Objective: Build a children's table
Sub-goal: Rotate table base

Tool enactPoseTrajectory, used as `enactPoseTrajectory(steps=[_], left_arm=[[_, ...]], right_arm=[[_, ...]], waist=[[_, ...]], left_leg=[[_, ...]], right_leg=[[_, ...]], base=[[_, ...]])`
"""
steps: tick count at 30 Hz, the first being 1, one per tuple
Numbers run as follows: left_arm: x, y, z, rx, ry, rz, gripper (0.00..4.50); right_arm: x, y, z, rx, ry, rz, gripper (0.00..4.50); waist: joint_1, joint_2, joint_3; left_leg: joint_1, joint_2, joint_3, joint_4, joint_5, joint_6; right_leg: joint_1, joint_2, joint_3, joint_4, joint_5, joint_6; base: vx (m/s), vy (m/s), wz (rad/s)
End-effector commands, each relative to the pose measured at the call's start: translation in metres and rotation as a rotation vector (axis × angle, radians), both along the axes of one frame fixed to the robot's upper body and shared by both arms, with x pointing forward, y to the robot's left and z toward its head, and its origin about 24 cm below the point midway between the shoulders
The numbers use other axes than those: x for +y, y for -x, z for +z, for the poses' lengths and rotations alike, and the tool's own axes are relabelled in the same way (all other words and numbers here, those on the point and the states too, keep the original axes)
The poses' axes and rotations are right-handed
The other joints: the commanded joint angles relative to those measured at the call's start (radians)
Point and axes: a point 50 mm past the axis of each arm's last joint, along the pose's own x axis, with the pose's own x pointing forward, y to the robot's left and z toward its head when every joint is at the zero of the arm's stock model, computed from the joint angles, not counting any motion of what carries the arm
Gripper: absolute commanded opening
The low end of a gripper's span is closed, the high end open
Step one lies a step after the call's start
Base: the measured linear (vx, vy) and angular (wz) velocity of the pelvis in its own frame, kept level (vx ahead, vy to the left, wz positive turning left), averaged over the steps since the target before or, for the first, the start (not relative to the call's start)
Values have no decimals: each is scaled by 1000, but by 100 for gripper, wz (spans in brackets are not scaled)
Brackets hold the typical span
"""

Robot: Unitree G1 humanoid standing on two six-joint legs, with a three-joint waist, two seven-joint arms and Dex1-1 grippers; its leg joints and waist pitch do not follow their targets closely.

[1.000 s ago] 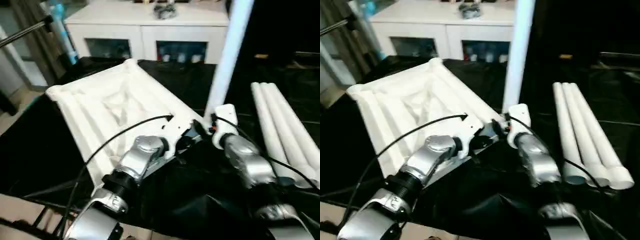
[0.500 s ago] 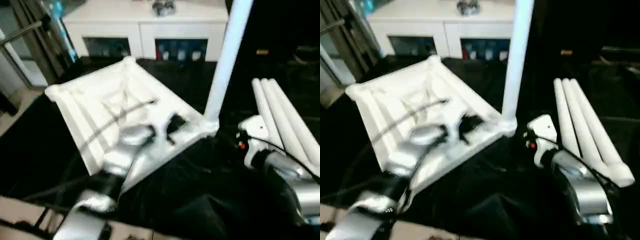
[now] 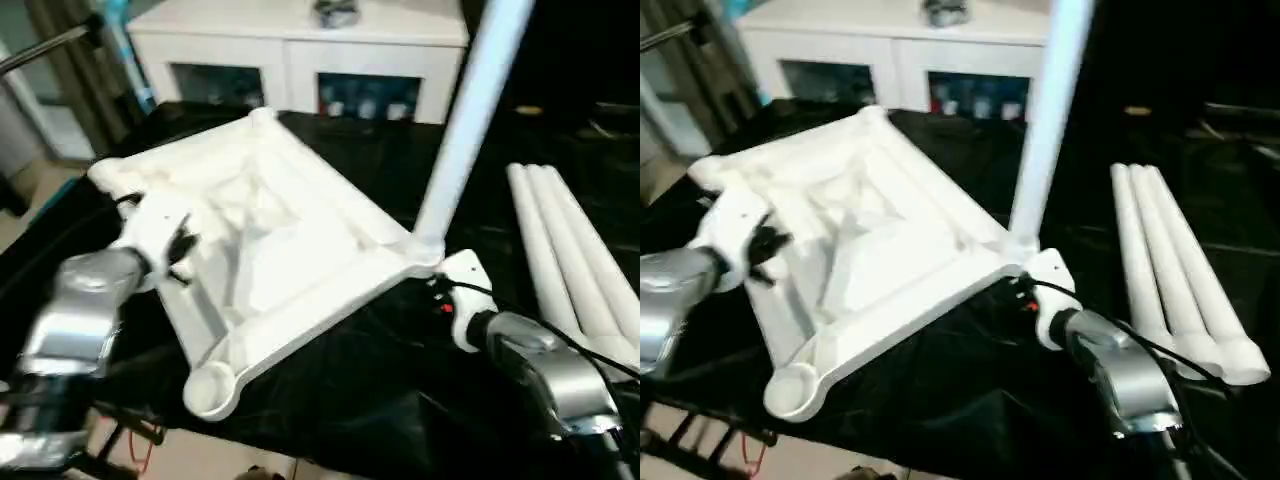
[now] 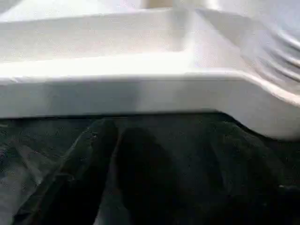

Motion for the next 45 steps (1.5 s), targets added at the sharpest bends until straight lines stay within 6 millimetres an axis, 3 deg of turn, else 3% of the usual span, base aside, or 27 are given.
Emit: enactPoseTrajectory(steps=[1, 6, 12, 15, 17, 19, 22, 27, 28, 29, 30, 31, 33, 34, 35, 36, 37, 39, 41, 42, 43, 44, 45], left_arm=[[-4, 6, -5, 64, -18, -37, 51], [-13, 18, -19, 181, -6, -119, 4], [-28, 32, -37, 339, 5, -258, 0], [-38, 40, -41, 411, 30, -364, 0], [-49, 44, -39, 432, 77, -438, 0], [-61, 49, -36, 444, 132, -532, 0], [-79, 53, -33, 460, 200, -625, 0], [-105, 48, -35, 453, 246, -699, 0], [-112, 47, -36, 450, 250, -719, 0], [-112, 47, -36, 450, 250, -719, 0], [-127, 39, -38, 406, 259, -726, 0], [-127, 39, -38, 406, 259, -726, 0], [-144, 28, -39, 353, 267, -723, 0], [-151, 25, -40, 338, 275, -726, 0], [-164, 23, -39, 326, 292, -746, 0], [-174, 22, -38, 320, 308, -764, 0], [-185, 22, -37, 315, 323, -784, 0], [-193, 22, -37, 314, 329, -800, 0], [-199, 22, -37, 309, 329, -810, 0], [-199, 22, -37, 309, 329, -810, 0], [-201, 22, -37, 307, 329, -811, 0], [-204, 23, -37, 300, 334, -817, 0], [-206, 24, -36, 298, 338, -824, 0]], right_arm=[[1, -4, -3, 18, 27, 1, 327], [5, -13, -7, 25, 57, -19, 287], [12, -23, -8, 19, 62, -32, 244], [17, -26, -10, 15, 63, -23, 215], [19, -28, -11, 14, 62, -20, 204], [20, -29, -11, 12, 62, -20, 172], [20, -31, -11, 10, 61, -20, 159], [15, -31, -11, 7, 68, -27, 117], [14, -31, -11, 7, 70, -27, 100], [14, -31, -11, 7, 70, -27, 100], [12, -31, -11, 7, 74, -31, 88], [12, -31, -11, 7, 74, -31, 81], [10, -30, -11, 6, 81, -37, 55], [9, -30, -11, 6, 83, -39, 55], [6, -29, -10, 5, 84, -49, 38], [4, -28, -9, 5, 86, -57, 32], [1, -27, -9, 5, 88, -68, 21], [-2, -26, -8, 3, 94, -80, 9], [-5, -25, -8, 3, 97, -89, 3], [-5, -25, -8, 3, 97, -90, 3], [-6, -24, -8, 2, 98, -93, 3], [-9, -23, -8, 1, 101, -100, 3], [-11, -23, -8, 1, 103, -109, 3]], waist=[[2, 3, -62], [7, 1, -57], [5, 0, -51], [-4, -7, -49], [-7, -2, -48], [-8, -8, -48], [-9, -3, -51], [-10, -8, -54], [-10, -2, -54], [-11, -7, -56], [-11, -8, -55], [-11, -9, -57], [-11, -2, -58], [-9, -6, -62], [-10, 2, -62], [-12, 3, -61], [-11, -6, -62], [-10, 4, -65], [-13, -4, -66], [-13, 4, -66], [-15, -1, -67], [-15, 4, -66], [-16, 2, -66]], left_leg=[[32, 70, -31, -77, -151, 37], [30, 67, -31, -83, -211, 3], [33, 64, -34, -86, -288, -21], [34, 63, -36, -87, -315, -26], [35, 64, -37, -88, -315, -28], [36, 64, -35, -87, -317, -29], [35, 65, -36, -88, -301, -31], [30, 61, -30, -83, -255, -16], [31, 60, -30, -82, -251, -15], [32, 60, -29, -80, -243, -11], [30, 59, -28, -80, -237, -7], [29, 58, -28, -77, -221, -4], [27, 59, -28, -74, -203, 0], [32, 61, -27, -72, -205, 1], [27, 61, -29, -72, -199, 4], [26, 60, -28, -73, -200, 7], [29, 61, -27, -70, -201, 10], [23, 60, -28, -67, -176, 22], [18, 58, -28, -66, -162, 36], [19, 58, -28, -65, -158, 40], [19, 59, -27, -63, -154, 49], [19, 59, -28, -63, -156, 51], [20, 59, -26, -63, -158, 53]], right_leg=[[30, -82, 64, -55, -91, -218], [34, -87, 67, -61, -147, -207], [29, -90, 71, -75, -276, -180], [28, -89, 70, -79, -339, -165], [27, -90, 70, -78, -345, -170], [26, -88, 71, -80, -340, -172], [28, -85, 71, -72, -302, -180], [36, -84, 72, -70, -248, -187], [35, -83, 72, -70, -245, -187], [36, -83, 71, -70, -236, -187], [37, -82, 71, -71, -233, -188], [39, -82, 71, -70, -217, -189], [41, -81, 70, -69, -184, -198], [40, -82, 70, -68, -172, -201], [44, -83, 69, -65, -163, -204], [44, -81, 68, -68, -160, -202], [44, -81, 69, -70, -153, -202], [49, -85, 68, -67, -133, -209], [53, -83, 65, -64, -114, -214], [52, -83, 66, -65, -110, -214], [53, -82, 65, -65, -99, -219], [52, -82, 64, -65, -103, -220], [51, -82, 64, -67, -107, -221]], base=[[0, 0, 0], [0, 0, 0], [0, 0, 0], [0, 0, 0], [0, 0, 0], [0, 0, 0], [0, 0, 0], [0, 0, 0], [0, 0, 0], [0, 0, 0], [0, 0, 0], [0, 0, 0], [0, 0, 0], [0, 0, 0], [0, 0, 0], [0, 0, 0], [0, 0, 0], [0, 0, 0], [0, 0, 0], [0, 0, 0], [0, 0, 0], [0, 0, 0], [0, 0, 0]])
